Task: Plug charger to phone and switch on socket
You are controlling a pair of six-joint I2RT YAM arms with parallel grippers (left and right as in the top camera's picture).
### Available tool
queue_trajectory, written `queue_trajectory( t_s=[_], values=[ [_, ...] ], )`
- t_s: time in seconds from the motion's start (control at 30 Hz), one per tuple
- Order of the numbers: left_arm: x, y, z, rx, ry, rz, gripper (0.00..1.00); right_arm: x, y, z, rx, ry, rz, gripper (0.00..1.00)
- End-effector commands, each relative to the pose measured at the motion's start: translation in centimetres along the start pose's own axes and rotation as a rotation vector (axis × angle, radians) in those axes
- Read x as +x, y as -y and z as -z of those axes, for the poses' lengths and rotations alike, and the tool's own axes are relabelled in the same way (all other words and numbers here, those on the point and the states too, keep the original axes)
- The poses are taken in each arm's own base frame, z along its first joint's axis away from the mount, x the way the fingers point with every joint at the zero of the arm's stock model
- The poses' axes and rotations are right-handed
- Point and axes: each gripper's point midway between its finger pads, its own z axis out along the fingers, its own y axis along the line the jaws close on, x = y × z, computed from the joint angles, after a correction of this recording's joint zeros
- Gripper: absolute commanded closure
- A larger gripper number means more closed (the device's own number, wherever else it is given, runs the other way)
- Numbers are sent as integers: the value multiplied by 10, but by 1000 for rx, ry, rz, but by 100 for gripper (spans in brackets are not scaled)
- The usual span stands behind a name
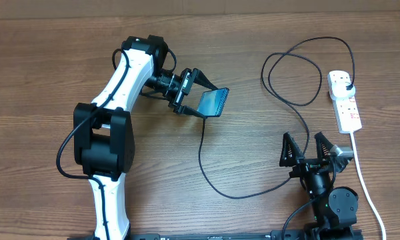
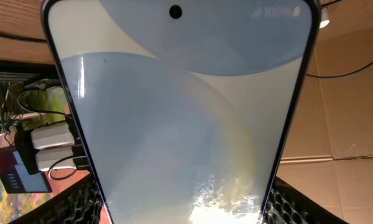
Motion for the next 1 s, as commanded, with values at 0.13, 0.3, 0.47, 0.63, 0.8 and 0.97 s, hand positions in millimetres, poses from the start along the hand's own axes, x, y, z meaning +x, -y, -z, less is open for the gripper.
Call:
queue_trajectory(
  t_s=[0.13,0.3,0.47,0.63,0.8,0.97],
  values=[
    [12,8,4,21,-17,-32,37,3,2,-1,4,0,8,0],
    [12,8,4,21,-17,-39,37,3,2,-1,4,0,8,0],
    [13,8,4,23,-21,-46,37,3,2,-1,4,0,8,0],
    [12,9,7,34,-25,-81,37,3,2,-1,4,0,8,0],
    [10,9,13,45,-22,-106,36,3,2,-1,4,0,8,0],
    [8,9,19,56,-19,-135,37,3,2,-1,4,0,8,0]
  ],
)
